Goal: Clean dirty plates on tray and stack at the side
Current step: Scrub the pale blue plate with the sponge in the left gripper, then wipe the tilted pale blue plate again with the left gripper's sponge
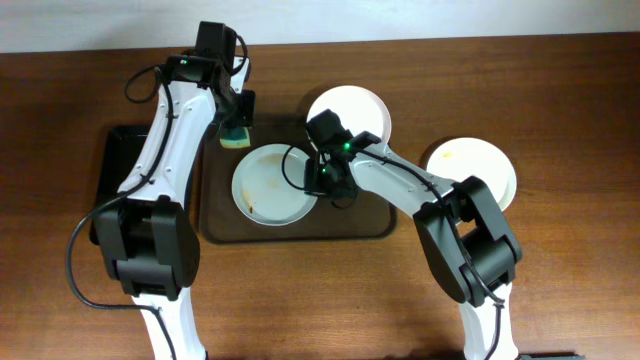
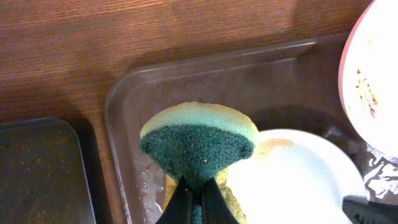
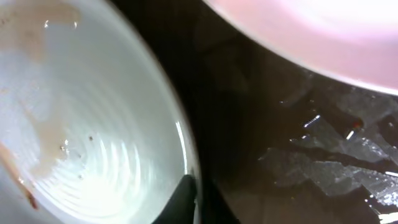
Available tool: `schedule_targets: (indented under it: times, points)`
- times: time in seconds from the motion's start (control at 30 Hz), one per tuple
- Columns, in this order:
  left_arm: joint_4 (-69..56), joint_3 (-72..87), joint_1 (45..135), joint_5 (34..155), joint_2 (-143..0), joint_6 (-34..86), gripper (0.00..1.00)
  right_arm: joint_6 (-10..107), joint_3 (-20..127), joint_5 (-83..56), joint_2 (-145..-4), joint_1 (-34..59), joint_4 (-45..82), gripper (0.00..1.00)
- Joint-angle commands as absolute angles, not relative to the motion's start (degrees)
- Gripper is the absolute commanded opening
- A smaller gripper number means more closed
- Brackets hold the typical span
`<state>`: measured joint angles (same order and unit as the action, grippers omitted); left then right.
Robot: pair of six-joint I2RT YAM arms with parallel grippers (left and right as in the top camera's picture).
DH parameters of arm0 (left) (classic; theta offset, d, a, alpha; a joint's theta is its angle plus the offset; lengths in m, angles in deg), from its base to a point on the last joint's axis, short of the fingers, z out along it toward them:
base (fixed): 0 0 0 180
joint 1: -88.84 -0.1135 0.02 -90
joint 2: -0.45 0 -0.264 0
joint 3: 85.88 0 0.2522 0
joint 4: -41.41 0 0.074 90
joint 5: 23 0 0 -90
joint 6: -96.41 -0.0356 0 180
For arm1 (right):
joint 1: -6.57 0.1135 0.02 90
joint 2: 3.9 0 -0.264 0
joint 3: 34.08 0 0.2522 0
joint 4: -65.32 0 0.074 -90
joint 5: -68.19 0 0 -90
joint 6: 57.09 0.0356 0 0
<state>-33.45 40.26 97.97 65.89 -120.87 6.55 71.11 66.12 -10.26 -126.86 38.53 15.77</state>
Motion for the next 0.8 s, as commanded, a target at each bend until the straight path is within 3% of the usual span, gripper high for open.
schedule_targets:
  times: [0.0, 0.13, 0.4, 0.63, 0.77]
  points:
    - [-34.0, 41.3, 97.6, 66.3, -120.8, 7.3, 0.01, 69.9, 66.9, -10.9, -126.5, 38.4, 13.1, 0.04]
    - [-35.9, 41.3, 97.6, 69.2, -121.1, 7.3, 0.01, 65.4, 71.0, -14.9, -120.5, 38.6, 4.6, 0.04]
    - [-36.5, 41.3, 97.6, 69.2, -121.5, 7.3, 0.01, 63.5, 75.7, -46.9, -109.7, 45.1, -10.9, 0.04]
    - [-36.5, 41.3, 97.6, 69.2, -121.5, 7.3, 0.01, 77.0, 75.7, -78.8, -109.5, 55.5, -17.4, 0.04]
    - [-37.0, 41.3, 97.6, 69.4, -121.5, 7.3, 0.01, 84.3, 75.6, -79.3, -109.8, 56.8, -16.6, 0.04]
